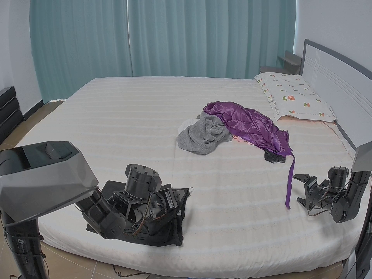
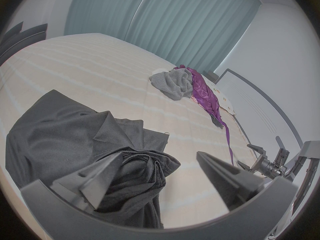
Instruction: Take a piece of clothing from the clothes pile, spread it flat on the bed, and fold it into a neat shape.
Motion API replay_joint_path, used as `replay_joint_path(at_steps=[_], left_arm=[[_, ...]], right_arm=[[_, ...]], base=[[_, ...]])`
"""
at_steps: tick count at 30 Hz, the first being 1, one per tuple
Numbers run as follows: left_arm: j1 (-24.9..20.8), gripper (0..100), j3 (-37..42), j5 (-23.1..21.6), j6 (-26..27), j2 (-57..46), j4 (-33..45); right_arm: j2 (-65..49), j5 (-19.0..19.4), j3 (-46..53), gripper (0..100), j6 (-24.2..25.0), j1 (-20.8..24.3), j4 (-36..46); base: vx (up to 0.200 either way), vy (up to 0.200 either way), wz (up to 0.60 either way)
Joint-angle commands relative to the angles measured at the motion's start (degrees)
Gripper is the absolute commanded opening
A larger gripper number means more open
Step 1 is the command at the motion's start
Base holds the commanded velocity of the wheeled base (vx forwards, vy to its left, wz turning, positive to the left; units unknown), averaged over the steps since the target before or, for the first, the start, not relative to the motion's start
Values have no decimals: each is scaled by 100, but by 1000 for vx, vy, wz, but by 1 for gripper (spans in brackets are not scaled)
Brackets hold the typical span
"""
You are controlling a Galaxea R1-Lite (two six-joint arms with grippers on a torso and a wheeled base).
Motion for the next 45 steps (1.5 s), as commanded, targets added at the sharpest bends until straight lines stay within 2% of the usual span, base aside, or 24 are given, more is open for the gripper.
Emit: replay_joint_path(at_steps=[1,5,7,10,16,22,28,29,32,41,45], left_arm=[[-4,100,109,105,-14,-73,-5],[66,100,329,219,-119,-363,-14],[154,100,548,175,-401,-670,-49],[347,100,944,-62,-866,-1119,-163],[778,100,1656,-589,-1279,-1321,-462],[1059,100,2104,-897,-1701,-1277,-919],[1349,100,2113,-1055,-1728,-1250,-963],[1490,100,2104,-1266,-1833,-1215,-963],[1613,100,2042,-1415,-1912,-1127,-963],[1859,100,1919,-1424,-1947,-1057,-980],[1956,100,1858,-1433,-2246,-1066,-980]], right_arm=[[9,3,0,100,-2,6,-2],[9,3,9,100,-2,6,-2],[9,3,9,100,-2,14,-2],[9,3,9,100,-11,14,-2],[18,-6,9,100,-20,23,7],[18,-6,17,100,-29,23,7],[18,3,17,100,-29,23,7],[18,3,17,100,-29,23,7],[27,3,9,100,-29,23,7],[27,3,17,100,-38,23,7],[27,3,17,100,-38,23,7]], base=[[0,0,0],[0,0,0],[0,0,0],[0,0,0],[0,0,0],[0,0,0],[-67,0,0],[-200,0,0],[-200,0,0],[0,0,0],[0,50,0]])
